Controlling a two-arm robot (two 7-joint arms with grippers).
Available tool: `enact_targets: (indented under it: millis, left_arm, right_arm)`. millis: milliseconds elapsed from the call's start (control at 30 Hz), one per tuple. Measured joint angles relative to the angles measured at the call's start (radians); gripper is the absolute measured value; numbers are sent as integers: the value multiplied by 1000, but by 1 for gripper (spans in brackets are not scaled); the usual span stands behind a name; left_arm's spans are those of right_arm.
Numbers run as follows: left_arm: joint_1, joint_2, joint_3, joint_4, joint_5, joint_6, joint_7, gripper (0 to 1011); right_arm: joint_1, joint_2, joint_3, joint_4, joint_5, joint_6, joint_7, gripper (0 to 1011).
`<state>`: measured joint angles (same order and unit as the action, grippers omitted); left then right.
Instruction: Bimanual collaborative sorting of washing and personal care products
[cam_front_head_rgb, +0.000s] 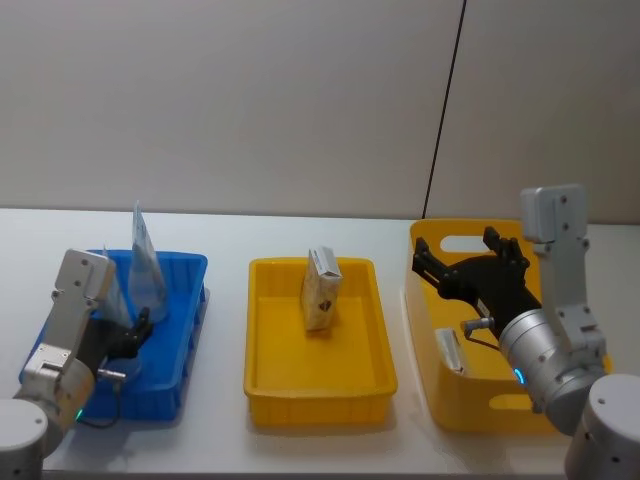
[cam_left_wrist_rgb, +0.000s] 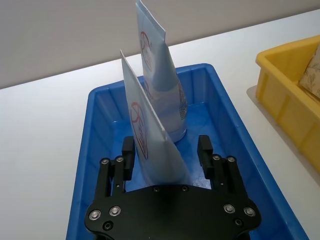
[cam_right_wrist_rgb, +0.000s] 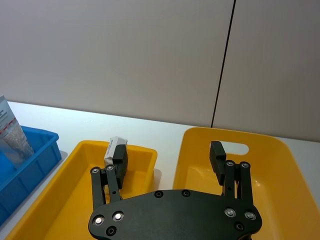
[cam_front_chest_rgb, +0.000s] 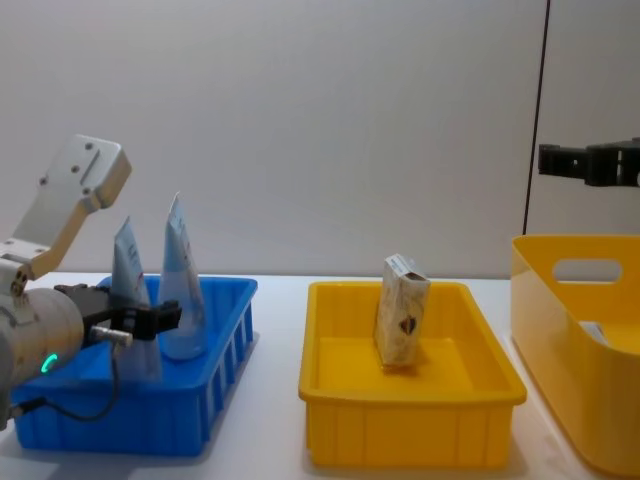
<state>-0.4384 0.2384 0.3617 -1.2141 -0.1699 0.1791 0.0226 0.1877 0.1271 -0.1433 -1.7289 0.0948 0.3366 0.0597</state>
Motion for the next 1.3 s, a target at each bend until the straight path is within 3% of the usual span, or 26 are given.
enact_targets:
  millis: [400,833,1300]
  left_arm:
    - [-19,-22,-1,31,20,10,13,402]
    - [-22,-30,-7,36,35,10,18,316]
    - [-10,-13,-18,-18,40,-86,-29,280]
  right_arm:
    - [0,0,0,0,0,0,0,1002]
    - [0,0,0,0,0,0,0,1002]
    - [0,0,0,0,0,0,0,1002]
